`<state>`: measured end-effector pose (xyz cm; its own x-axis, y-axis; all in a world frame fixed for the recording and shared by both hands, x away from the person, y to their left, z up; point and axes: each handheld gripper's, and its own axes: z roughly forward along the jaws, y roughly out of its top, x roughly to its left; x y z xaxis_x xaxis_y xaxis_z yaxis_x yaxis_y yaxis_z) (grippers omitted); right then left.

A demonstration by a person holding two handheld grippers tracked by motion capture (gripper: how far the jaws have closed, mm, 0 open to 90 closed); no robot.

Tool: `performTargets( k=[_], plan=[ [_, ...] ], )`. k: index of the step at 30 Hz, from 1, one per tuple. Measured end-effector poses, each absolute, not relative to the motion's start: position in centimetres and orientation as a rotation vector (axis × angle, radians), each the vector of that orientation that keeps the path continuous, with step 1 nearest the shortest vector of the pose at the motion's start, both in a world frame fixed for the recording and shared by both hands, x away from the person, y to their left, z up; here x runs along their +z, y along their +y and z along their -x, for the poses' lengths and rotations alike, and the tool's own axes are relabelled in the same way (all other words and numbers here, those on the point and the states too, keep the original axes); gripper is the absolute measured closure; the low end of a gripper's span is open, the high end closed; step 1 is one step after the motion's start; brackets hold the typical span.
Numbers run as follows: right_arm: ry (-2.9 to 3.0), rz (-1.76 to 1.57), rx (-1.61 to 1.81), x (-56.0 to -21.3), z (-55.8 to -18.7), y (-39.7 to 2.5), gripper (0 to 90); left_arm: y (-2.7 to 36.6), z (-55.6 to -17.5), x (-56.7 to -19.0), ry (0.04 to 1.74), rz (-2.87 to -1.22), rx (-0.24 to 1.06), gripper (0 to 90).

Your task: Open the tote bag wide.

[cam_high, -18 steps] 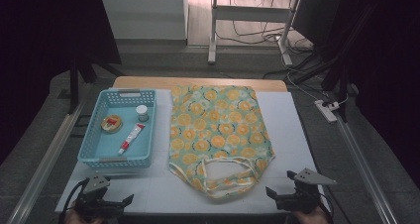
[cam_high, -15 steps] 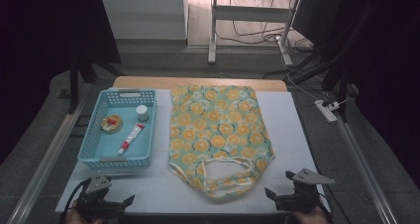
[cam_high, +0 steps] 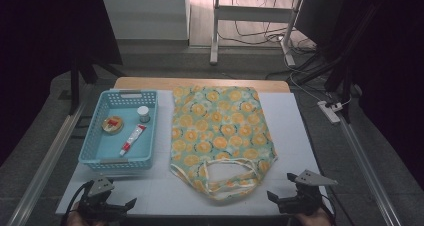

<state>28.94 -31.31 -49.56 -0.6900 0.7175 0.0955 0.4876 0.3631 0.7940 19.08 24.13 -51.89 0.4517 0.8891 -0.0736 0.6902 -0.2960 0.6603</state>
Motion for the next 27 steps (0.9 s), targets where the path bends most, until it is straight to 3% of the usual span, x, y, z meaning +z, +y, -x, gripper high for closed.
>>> performTargets(
  k=[27],
  plan=[
    [2.395,-0.965,1.251,-48.9,-28.8,-30.3,0.0,24.6,-19.0,-51.9,1.325,-2.038,0.394,0.4]
  ],
)
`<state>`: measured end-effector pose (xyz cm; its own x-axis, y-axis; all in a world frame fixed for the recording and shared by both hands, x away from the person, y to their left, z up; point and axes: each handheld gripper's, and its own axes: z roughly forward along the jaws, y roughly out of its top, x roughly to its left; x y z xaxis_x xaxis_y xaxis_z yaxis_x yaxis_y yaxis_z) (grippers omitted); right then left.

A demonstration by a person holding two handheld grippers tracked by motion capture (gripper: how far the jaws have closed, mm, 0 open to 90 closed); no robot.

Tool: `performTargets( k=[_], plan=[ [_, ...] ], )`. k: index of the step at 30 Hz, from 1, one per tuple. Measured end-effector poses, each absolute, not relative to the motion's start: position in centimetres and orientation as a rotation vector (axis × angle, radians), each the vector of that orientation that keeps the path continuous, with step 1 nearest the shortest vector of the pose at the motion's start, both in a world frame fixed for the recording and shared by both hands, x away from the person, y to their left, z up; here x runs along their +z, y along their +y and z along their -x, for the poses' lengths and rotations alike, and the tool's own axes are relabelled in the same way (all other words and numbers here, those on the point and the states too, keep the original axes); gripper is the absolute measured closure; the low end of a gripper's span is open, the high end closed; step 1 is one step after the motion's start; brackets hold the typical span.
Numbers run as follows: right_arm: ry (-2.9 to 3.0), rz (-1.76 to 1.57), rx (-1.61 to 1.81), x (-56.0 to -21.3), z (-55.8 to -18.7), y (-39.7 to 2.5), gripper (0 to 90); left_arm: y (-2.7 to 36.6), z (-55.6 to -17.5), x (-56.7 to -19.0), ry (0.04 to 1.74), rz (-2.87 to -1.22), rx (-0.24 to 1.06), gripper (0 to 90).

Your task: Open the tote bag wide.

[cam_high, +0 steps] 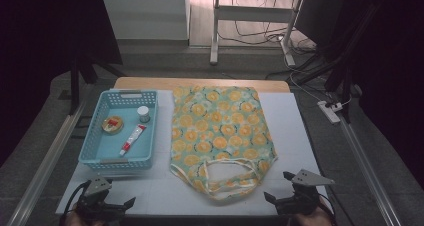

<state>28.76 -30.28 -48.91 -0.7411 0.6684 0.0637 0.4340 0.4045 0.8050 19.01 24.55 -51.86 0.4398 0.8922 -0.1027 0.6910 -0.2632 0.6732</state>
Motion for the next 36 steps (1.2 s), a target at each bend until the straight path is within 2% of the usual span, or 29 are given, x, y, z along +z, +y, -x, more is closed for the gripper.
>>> performTargets(
  k=[18,36],
  plan=[
    [2.532,-0.793,1.246,-49.0,-28.5,-26.5,0.0,24.6,-19.0,-51.9,1.328,-2.030,0.390,0.2],
    [2.775,-0.534,1.175,-51.0,-28.2,-20.5,0.0,24.7,-19.0,-51.9,1.329,-2.026,0.385,0.0]
  ],
)
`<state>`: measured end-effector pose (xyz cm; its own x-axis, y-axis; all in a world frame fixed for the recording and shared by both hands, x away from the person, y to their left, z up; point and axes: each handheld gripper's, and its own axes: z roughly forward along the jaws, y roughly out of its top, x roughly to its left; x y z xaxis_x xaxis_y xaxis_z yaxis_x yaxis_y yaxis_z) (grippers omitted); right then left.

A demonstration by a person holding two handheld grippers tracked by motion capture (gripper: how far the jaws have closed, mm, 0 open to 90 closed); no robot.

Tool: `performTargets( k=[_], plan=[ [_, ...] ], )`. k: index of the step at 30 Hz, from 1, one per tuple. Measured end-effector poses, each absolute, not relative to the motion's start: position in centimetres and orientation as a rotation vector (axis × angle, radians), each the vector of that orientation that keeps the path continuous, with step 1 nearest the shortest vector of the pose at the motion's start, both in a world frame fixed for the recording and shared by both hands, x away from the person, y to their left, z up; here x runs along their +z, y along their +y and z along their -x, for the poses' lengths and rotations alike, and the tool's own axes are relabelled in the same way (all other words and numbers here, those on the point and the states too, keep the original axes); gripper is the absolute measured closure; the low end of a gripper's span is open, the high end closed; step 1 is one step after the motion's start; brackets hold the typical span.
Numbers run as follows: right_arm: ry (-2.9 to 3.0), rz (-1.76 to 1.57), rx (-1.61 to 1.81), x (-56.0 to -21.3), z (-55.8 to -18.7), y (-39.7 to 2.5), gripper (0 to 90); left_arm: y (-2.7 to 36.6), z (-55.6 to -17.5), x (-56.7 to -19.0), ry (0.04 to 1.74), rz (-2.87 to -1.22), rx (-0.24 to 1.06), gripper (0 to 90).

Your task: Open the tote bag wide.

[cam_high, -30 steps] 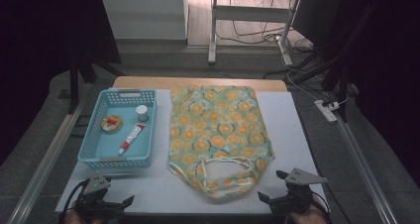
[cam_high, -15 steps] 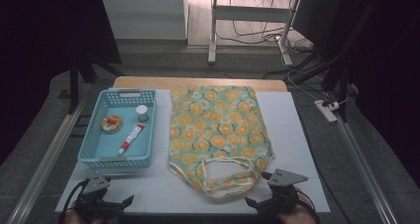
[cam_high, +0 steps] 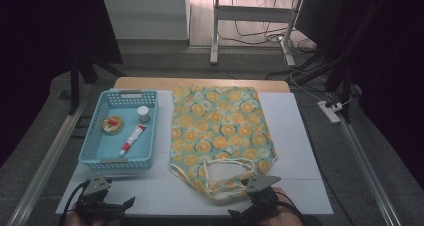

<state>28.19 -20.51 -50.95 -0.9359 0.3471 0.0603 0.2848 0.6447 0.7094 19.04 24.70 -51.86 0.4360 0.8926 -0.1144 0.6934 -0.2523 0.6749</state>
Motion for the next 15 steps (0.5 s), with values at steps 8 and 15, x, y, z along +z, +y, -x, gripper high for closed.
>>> performTargets(
  k=[8,15],
  plan=[
    [2.841,-0.461,1.105,-51.7,-28.7,-19.0,18.3,24.7,-19.0,-51.9,1.328,-2.028,0.386,0.0],
    [2.863,-0.438,1.041,-52.1,-29.4,-19.1,40.1,24.6,-19.0,-51.9,1.324,-2.032,0.388,0.0]
  ],
)
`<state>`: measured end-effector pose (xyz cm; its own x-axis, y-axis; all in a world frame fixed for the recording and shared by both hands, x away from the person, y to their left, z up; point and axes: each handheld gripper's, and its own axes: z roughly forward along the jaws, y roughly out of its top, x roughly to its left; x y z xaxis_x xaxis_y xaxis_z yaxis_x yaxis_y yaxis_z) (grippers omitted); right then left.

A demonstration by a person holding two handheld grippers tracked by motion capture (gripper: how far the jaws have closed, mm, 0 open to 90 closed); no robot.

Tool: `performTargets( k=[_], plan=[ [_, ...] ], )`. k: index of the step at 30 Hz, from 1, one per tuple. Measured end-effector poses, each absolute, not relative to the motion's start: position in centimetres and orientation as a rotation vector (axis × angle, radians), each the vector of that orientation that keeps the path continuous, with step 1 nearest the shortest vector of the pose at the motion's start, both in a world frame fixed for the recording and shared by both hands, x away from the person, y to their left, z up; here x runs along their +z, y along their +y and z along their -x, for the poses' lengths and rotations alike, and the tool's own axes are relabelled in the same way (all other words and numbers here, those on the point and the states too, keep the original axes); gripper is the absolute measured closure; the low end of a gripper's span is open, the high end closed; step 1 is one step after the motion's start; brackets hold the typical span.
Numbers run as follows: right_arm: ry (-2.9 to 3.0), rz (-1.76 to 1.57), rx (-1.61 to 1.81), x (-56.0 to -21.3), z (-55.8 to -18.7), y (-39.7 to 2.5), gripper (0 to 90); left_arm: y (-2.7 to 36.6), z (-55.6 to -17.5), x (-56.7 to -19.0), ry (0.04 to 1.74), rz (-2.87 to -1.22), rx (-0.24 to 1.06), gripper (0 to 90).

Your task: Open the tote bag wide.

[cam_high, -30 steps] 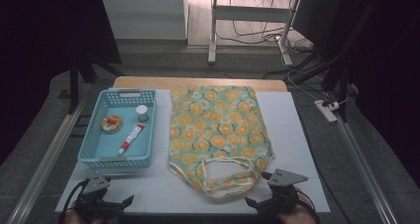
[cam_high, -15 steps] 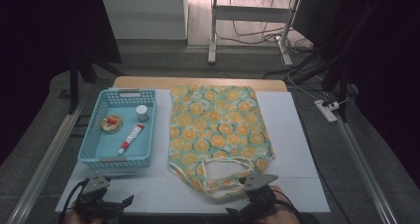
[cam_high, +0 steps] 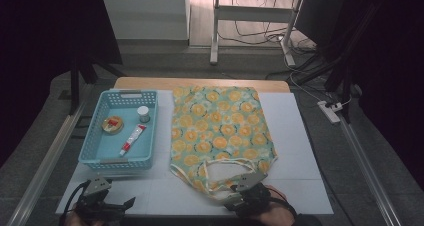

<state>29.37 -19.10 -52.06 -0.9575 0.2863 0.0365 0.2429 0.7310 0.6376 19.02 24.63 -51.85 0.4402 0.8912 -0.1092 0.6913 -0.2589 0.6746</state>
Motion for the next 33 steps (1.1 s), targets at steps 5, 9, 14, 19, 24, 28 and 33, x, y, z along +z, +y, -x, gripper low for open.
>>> performTargets(
  k=[5,9,14,19,24,28,33],
  plan=[
    [2.863,-0.423,1.036,-51.8,-29.6,-19.3,58.2,24.6,-19.0,-51.9,1.323,-2.035,0.388,0.0],
    [2.869,-0.428,1.055,-51.4,-29.8,-19.6,77.4,24.6,-19.0,-51.9,1.323,-2.036,0.390,0.0],
    [2.889,-0.438,1.067,-50.9,-30.0,-19.7,88.8,24.6,-19.0,-51.9,1.322,-2.038,0.389,0.0],
    [2.852,-0.442,1.140,-49.6,-30.3,-19.6,89.0,24.6,-19.1,-51.9,1.326,-2.037,0.388,0.0],
    [2.814,-0.449,1.164,-48.5,-31.5,-19.2,88.9,24.6,-19.1,-51.9,1.329,-2.035,0.386,0.0],
    [2.788,-0.456,1.177,-47.9,-32.3,-18.8,88.9,24.6,-19.1,-51.9,1.330,-2.037,0.383,0.0],
    [2.763,-0.475,1.163,-47.3,-34.3,-17.8,88.9,24.6,-19.1,-51.9,1.330,-2.034,0.382,0.0]
  ],
)
